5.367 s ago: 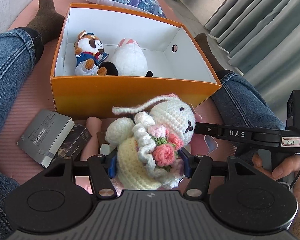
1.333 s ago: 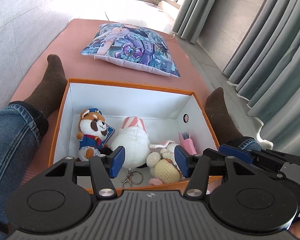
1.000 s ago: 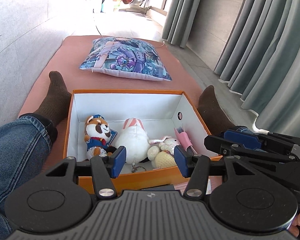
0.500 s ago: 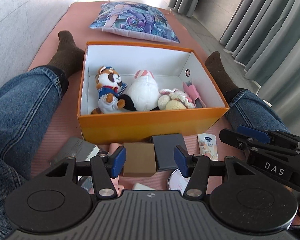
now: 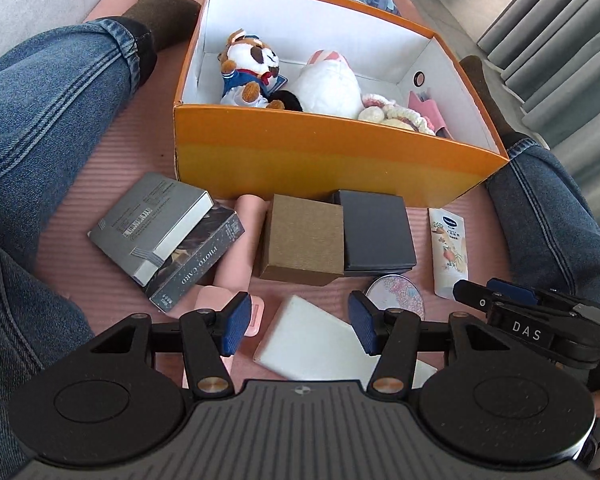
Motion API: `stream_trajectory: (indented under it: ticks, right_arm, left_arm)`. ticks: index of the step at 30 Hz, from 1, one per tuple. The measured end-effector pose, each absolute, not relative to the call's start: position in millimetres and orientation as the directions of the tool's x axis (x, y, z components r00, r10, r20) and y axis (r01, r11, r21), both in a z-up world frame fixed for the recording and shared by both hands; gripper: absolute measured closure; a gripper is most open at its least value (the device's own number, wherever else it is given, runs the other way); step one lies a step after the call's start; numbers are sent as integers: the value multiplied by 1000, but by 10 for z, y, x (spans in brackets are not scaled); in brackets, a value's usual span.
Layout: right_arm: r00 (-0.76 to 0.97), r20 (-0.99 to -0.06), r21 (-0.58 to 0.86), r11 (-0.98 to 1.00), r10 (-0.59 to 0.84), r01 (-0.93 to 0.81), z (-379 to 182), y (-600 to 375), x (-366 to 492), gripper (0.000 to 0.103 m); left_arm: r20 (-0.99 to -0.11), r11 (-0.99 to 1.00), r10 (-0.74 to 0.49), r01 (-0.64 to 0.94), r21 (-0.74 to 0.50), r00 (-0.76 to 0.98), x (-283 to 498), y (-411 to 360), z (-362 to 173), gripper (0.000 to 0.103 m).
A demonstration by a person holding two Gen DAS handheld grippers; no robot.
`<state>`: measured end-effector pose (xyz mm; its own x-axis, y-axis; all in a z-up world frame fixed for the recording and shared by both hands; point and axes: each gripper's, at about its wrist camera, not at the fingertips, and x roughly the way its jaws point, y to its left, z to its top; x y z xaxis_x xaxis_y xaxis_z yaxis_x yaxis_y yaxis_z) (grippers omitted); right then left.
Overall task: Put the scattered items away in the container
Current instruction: 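Withdraw both tools from the box toward the remaining items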
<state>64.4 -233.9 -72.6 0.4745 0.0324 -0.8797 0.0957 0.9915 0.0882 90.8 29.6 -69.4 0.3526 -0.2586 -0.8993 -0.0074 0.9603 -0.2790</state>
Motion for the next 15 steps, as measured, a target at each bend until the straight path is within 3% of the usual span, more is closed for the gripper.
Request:
stream_trajectory:
  ticks: [8,15]
  right_arm:
    - [377,-926,71,977,-9,199,-986,-2508,919,47]
    - [369,-928,26,977,-55,211,-1103,-2495,1087,46]
  left_arm:
    - [-901,960,-272,24,-280,339,997,193,-873,40]
    - [-899,970,-237,45,-237,368,1133,135,-908,34]
